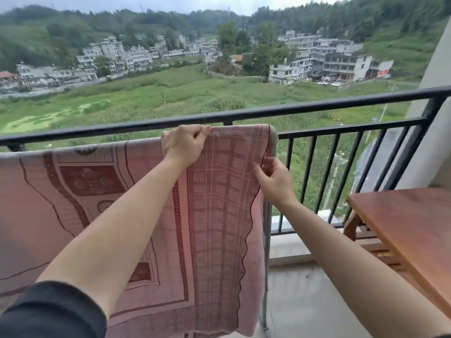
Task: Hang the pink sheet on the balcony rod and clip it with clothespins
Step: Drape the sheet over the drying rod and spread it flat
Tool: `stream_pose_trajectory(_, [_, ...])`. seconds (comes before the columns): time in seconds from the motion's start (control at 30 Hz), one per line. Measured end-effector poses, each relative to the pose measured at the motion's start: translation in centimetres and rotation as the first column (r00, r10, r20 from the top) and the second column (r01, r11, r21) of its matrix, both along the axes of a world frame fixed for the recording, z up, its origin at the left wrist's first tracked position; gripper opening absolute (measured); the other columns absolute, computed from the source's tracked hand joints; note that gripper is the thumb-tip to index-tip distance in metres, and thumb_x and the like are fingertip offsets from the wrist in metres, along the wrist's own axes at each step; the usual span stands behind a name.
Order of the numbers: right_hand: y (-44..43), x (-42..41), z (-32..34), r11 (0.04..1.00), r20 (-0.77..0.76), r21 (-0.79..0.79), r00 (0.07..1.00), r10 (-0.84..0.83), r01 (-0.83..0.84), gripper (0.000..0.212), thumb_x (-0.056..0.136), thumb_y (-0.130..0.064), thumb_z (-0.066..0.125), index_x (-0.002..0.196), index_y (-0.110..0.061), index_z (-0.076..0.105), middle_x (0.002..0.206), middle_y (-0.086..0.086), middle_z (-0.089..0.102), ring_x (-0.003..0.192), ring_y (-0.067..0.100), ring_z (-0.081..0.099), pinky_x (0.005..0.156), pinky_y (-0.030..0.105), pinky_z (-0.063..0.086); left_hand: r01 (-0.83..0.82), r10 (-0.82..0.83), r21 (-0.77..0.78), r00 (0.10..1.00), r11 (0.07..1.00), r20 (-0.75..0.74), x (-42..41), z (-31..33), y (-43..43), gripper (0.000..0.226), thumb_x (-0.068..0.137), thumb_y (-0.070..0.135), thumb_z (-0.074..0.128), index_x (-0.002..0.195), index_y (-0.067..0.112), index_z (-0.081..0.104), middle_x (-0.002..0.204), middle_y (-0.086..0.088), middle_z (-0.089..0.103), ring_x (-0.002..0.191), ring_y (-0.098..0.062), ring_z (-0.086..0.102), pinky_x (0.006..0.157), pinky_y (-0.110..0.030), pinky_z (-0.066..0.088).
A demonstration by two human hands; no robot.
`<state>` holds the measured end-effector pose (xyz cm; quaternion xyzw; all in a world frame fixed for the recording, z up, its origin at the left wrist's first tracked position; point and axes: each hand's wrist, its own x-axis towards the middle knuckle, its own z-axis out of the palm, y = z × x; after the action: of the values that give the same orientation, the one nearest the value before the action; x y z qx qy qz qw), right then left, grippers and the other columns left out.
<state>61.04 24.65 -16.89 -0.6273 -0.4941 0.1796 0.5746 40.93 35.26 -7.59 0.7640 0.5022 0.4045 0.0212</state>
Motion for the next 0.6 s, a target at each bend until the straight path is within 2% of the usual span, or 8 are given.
stream_pose_trajectory(0.1, [-0.5,0.0,-1.1,0.999,0.014,-0.047,1.0,-0.004,0.005,0.028,0.098,-0.042,0.059,0.091,-0.016,0.066,0.08,0.01,0.071,0.076,0.032,0.067,0.07,0.051,0.054,0.017,-0.017,0.0,1.0,1.0,0.02,-0.2,0.4,-0.3,0.028,0.097,0.053,0.051,0.094,0.039,0.075,0.074,0.001,0.073,0.076,-0.012,0.056,0.101,-0.041,0.032])
stream_pose_trajectory(0.17, [-0.6,0.2,-1.3,0.994,0.029,-0.106,0.999,-0.013,0.016,0.029,0.101,-0.04,0.053,0.097,-0.015,0.067,0.084,0.01,0.072,0.08,0.034,0.067,0.073,0.052,0.054,0.037,-0.037,-0.007,0.999,0.999,0.039,-0.2,0.7,-0.4,0.027,0.095,0.052,0.054,0.098,0.036,0.076,0.078,0.003,0.075,0.082,-0.013,0.062,0.104,-0.047,0.039])
stream_pose_trajectory(0.27, [-0.4,-0.1,-1.0,0.989,0.02,-0.144,1.0,-0.019,0.022,0.032,0.105,-0.037,0.046,0.1,-0.011,0.064,0.089,0.012,0.07,0.083,0.034,0.065,0.076,0.052,0.052,0.049,-0.046,-0.039,0.996,0.998,0.074,-0.2,1.1,-0.5,0.027,0.093,0.053,0.057,0.098,0.034,0.076,0.08,0.004,0.075,0.089,-0.014,0.066,0.099,-0.049,0.044])
stream_pose_trajectory(0.33, [-0.5,-0.7,-0.5,0.991,-0.022,-0.133,0.999,-0.028,0.025,0.034,0.106,-0.036,0.04,0.1,-0.009,0.06,0.09,0.009,0.067,0.081,0.029,0.062,0.073,0.048,0.05,0.053,-0.049,-0.05,0.995,0.997,0.091,-0.1,1.1,-0.3,0.032,0.092,0.056,0.056,0.085,0.032,0.076,0.069,0.005,0.071,0.079,-0.014,0.066,0.097,-0.05,0.045])
stream_pose_trajectory(0.37, [-0.6,-1.0,-0.2,0.993,-0.061,-0.119,0.998,-0.01,0.003,0.036,0.106,-0.037,0.037,0.1,-0.01,0.059,0.09,0.008,0.066,0.081,0.026,0.061,0.072,0.044,0.05,0.057,-0.052,-0.045,0.994,0.997,0.098,-0.2,1.0,-0.3,0.041,0.093,0.058,0.053,0.071,0.029,0.07,0.058,0.007,0.064,0.069,-0.014,0.063,0.095,-0.049,0.047])
stream_pose_trajectory(0.43, [-1.1,-1.8,0.9,0.997,-0.104,-0.04,0.993,0.055,-0.06,0.038,0.106,-0.041,0.036,0.099,-0.012,0.06,0.088,0.007,0.066,0.078,0.023,0.061,0.068,0.039,0.05,0.056,-0.054,-0.028,0.995,0.998,0.082,-0.5,0.8,-0.3,0.058,0.094,0.062,0.044,0.053,0.021,0.049,0.044,0.009,0.045,0.052,-0.013,0.052,0.083,-0.044,0.047])
stream_pose_trajectory(0.53, [-1.5,-2.1,3.8,0.953,-0.074,0.3,0.995,0.068,-0.043,0.028,0.102,-0.043,0.047,0.089,-0.023,0.06,0.063,-0.011,0.054,0.049,0.009,0.043,0.043,0.024,0.035,0.038,-0.038,-0.016,0.999,0.999,-0.005,-1.1,0.9,-0.2,0.061,0.096,0.066,0.032,0.054,0.022,0.041,0.048,0.007,0.048,0.053,-0.016,0.052,0.071,-0.036,0.042])
stream_pose_trajectory(0.6, [-1.5,-1.5,5.5,0.887,-0.078,0.457,0.996,-0.037,0.069,0.017,0.1,-0.041,0.053,0.088,-0.03,0.06,0.058,-0.015,0.054,0.045,0.001,0.038,0.041,0.017,0.031,0.028,-0.028,0.012,1.0,1.0,-0.003,-1.1,1.1,0.0,0.061,0.097,0.064,0.03,0.053,0.022,0.036,0.048,0.008,0.044,0.053,-0.015,0.049,0.066,-0.034,0.037])
